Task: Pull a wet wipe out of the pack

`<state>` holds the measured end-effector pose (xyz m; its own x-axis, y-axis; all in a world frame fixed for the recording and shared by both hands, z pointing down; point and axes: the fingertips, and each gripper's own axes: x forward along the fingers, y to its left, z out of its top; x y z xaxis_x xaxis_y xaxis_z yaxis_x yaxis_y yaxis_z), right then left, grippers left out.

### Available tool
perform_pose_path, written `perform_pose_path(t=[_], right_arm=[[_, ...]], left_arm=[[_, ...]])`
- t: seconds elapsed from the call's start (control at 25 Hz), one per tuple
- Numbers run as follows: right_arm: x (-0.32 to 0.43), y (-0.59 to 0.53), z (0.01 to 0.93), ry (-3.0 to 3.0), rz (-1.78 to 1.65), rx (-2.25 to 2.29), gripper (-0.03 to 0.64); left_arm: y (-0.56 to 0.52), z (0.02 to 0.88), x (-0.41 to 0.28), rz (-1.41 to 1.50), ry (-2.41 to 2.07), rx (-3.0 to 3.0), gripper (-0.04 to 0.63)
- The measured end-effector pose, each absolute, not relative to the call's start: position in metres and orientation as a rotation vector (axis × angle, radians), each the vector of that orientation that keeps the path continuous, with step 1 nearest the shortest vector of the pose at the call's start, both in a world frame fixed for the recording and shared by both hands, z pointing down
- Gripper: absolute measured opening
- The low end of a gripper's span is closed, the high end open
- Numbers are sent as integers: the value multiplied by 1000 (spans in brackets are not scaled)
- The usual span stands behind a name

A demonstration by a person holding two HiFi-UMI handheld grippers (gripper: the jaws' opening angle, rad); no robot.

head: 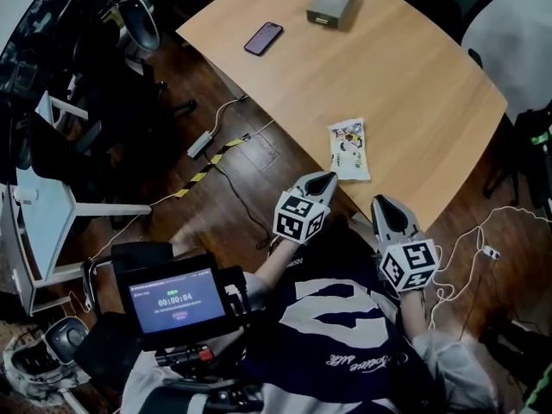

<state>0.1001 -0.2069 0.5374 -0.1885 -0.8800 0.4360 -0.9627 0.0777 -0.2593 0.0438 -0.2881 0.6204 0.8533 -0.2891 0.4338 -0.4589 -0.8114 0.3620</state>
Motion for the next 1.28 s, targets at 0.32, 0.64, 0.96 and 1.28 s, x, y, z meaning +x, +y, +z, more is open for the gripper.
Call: perform_pose_path(t=[0.32,0.64,0.96,1.28], right_arm=[[123,-230,550,-2193,806,1769,41],[120,-278,583,-2212,666,1459,86],[89,-335,633,-2190,561,1186,141],[87,-352,646,-2137,507,1232,6]], left_arm=[[-296,665,73,878,-559,2587,3],[-297,675,80,986,-559,2587,3],[-301,689,80,893,-571,2525,3],[-300,688,82,870,-586,2537,3]])
